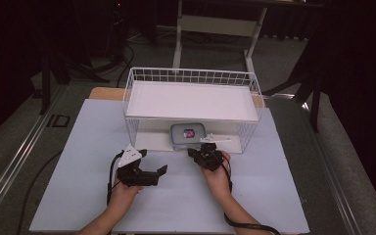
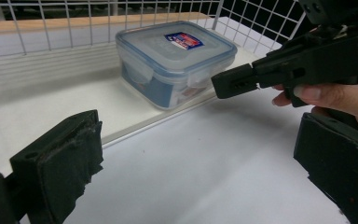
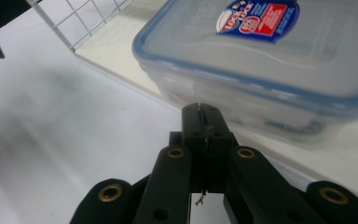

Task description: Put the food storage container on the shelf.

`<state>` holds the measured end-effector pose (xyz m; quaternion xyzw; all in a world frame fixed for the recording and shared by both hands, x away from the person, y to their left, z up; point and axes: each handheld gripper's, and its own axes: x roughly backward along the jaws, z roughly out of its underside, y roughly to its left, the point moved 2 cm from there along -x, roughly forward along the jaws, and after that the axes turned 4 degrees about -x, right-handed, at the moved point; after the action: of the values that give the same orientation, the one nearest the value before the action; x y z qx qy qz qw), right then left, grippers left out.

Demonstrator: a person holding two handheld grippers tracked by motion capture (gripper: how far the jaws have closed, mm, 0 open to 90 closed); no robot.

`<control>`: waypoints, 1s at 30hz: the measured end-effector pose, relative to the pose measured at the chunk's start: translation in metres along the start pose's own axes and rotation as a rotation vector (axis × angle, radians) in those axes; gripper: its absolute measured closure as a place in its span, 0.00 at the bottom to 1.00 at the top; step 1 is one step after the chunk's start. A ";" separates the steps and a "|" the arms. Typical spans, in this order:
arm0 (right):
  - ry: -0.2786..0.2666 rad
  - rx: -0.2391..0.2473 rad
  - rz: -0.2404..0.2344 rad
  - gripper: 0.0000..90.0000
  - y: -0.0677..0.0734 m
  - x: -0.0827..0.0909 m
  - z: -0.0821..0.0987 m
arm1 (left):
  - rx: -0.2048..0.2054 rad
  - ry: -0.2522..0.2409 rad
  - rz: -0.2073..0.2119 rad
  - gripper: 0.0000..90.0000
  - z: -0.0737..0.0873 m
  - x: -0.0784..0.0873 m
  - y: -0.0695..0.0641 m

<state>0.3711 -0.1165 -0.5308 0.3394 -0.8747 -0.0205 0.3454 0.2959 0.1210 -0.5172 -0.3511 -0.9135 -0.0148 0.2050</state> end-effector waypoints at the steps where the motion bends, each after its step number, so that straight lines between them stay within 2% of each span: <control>1: 0.001 0.004 0.000 1.00 0.001 -0.002 -0.001 | -0.002 -0.007 0.000 0.02 0.000 0.001 0.000; 6: 0.001 0.010 0.014 1.00 0.004 -0.010 -0.006 | -0.025 -0.014 -0.009 0.02 0.000 0.004 -0.002; 12: -0.002 0.010 0.025 1.00 0.003 -0.017 -0.011 | -0.013 -0.018 0.003 0.02 0.000 0.005 -0.001; 17: 0.005 -0.005 0.017 1.00 0.002 -0.023 -0.013 | -0.016 -0.020 -0.003 0.02 0.001 0.004 -0.001; 19: 0.009 0.007 0.025 1.00 0.003 -0.026 -0.014 | -0.022 -0.021 -0.008 0.02 0.000 0.005 0.000; 24: 0.009 0.003 0.037 1.00 0.004 -0.031 -0.017 | -0.014 -0.025 -0.009 0.02 0.000 0.006 0.001; 30: 0.002 0.016 0.062 1.00 -0.003 -0.036 -0.022 | -0.028 -0.024 -0.004 0.02 0.000 0.005 0.000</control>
<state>0.4060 -0.0922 -0.5361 0.3146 -0.8846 -0.0026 0.3441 0.2922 0.1241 -0.5155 -0.3523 -0.9163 -0.0238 0.1893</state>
